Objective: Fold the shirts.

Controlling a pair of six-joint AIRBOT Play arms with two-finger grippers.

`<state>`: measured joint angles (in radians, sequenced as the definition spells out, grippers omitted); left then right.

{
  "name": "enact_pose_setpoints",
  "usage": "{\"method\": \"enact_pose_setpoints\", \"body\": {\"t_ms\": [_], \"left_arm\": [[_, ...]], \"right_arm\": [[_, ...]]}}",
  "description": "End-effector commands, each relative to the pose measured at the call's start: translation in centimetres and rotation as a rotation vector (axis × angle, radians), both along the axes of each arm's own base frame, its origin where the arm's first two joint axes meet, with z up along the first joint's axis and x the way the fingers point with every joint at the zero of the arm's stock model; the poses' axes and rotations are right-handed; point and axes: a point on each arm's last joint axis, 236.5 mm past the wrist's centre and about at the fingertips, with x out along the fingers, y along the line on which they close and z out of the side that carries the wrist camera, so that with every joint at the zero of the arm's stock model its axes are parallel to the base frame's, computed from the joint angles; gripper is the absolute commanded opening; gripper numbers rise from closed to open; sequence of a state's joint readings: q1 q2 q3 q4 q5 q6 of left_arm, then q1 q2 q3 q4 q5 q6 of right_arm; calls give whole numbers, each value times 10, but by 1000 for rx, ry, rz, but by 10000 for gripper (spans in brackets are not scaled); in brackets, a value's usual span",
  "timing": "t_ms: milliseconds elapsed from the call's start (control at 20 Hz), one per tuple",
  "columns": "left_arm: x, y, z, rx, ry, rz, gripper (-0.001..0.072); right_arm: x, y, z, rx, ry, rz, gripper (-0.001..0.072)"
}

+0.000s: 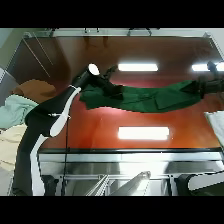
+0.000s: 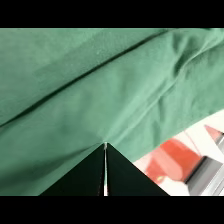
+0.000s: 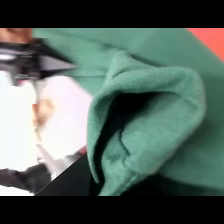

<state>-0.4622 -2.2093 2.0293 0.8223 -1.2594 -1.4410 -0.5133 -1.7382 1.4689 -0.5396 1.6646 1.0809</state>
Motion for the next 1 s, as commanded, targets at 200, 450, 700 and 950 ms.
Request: {"method": "enact_pose_setpoints", "body": {"t_ms": [200,450,700,950], "left_arm": [[-13,-60,74,-285,5,8,-1],[44,77,204,-350,-172,112,-2],[83,232,272,-326,-331,355,-1],[70,266,247,-301,-258,350,-1]], "right_arm": [[17,124,99,101,-185,82,19],[39,277,75,22,-296,102,19],[58,402,-15,-170,-417,153,19],[46,494,-17,-68,-434,272,429]]}}
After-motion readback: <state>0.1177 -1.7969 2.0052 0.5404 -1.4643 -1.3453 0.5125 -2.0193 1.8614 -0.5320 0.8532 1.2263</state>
